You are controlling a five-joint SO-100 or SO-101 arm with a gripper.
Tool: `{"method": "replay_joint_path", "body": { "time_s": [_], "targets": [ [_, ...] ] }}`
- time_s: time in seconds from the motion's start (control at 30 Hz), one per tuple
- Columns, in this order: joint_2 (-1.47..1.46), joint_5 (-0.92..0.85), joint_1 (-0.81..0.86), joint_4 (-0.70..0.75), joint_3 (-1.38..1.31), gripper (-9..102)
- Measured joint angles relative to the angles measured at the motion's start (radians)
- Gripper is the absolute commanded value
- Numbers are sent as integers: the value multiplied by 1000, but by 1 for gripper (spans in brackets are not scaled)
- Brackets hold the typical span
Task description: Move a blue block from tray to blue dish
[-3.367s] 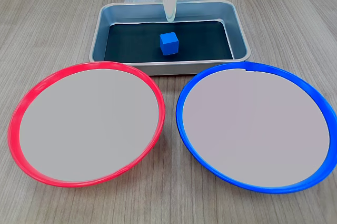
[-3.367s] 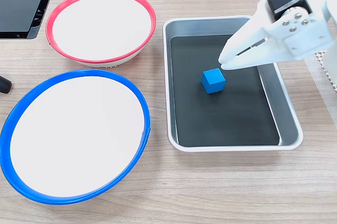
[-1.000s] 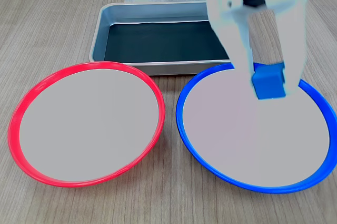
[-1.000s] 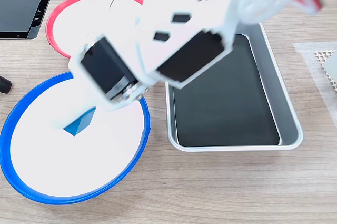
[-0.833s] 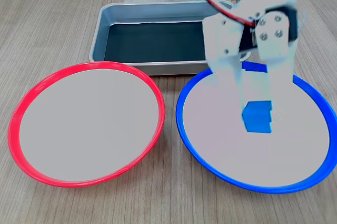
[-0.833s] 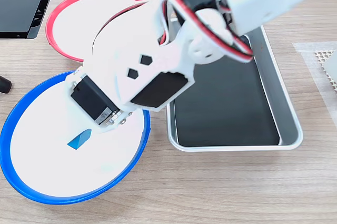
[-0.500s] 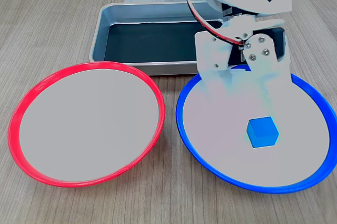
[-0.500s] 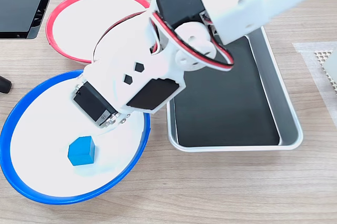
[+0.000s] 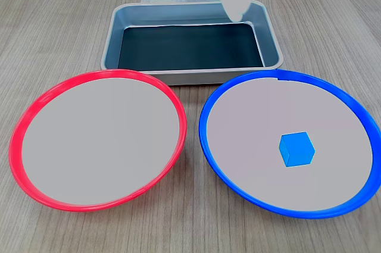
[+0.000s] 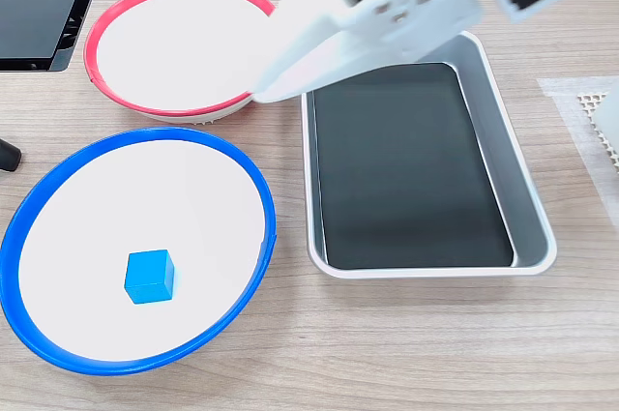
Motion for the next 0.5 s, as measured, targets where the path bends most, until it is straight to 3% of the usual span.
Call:
{"method": "replay_joint_path", "body": {
  "time_s": [0.03, 0.2, 0.5],
  "targets": [
    [213, 78, 34, 31, 169, -1],
    [747, 368, 144, 55, 598, 0],
    [1042, 397, 209, 310, 718, 0]
  ]
}}
